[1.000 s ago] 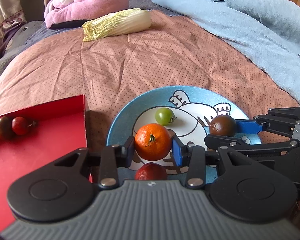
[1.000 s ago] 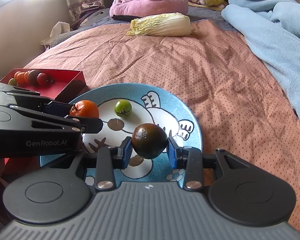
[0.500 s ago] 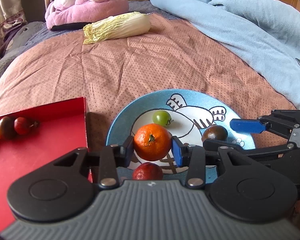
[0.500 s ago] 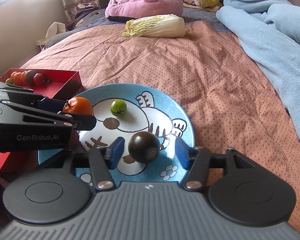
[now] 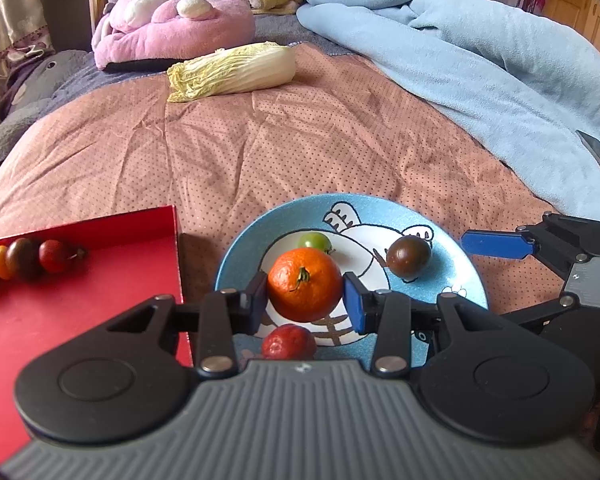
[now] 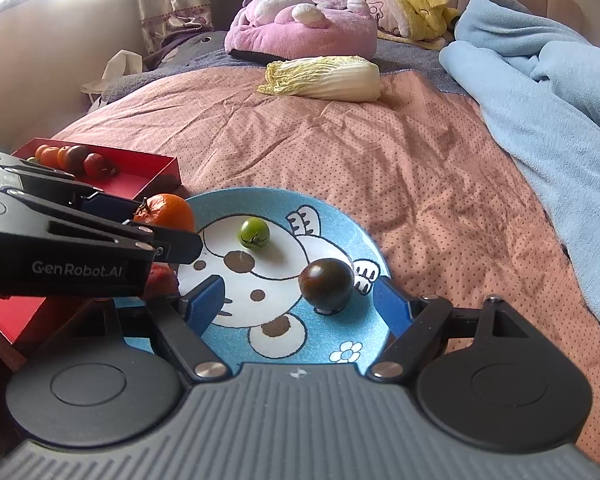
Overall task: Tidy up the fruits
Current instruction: 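Open the right tool over the plate while the left tool releases the orange onto it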
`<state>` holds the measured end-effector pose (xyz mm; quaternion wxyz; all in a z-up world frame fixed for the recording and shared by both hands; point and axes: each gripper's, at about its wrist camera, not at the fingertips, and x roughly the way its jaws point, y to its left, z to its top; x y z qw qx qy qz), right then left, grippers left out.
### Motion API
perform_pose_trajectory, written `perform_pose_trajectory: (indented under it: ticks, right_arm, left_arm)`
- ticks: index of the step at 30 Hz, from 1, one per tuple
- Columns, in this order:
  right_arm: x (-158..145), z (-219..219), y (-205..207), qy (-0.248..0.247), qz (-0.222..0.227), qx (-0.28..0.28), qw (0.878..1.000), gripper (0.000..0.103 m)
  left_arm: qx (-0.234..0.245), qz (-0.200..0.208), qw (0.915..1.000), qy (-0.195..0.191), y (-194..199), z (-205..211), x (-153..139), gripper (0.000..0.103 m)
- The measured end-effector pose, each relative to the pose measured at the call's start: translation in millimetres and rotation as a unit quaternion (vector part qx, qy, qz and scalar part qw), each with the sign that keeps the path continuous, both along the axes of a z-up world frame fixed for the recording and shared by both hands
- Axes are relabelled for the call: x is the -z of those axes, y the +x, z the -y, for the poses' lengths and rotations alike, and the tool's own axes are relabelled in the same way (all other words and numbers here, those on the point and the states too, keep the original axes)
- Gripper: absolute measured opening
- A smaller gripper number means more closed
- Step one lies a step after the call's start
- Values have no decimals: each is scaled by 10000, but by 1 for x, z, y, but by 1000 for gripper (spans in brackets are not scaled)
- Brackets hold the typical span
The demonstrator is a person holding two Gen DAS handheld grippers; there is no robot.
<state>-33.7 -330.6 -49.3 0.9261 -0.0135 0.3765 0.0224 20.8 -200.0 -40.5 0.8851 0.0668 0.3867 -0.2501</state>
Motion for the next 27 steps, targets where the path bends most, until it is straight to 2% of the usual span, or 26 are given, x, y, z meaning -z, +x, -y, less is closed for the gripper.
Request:
perform_pose_trajectory:
  ticks: [15, 27]
  right_arm:
    - [-21, -18, -8, -150, 153, -126, 9997, 85]
    - [-36, -51, -8, -135, 233, -426, 9987, 85]
  left_arm:
    - [9, 258, 9994, -232, -15, -17, -23, 43]
    - [-322, 367, 9986, -214, -15, -58, -29, 43]
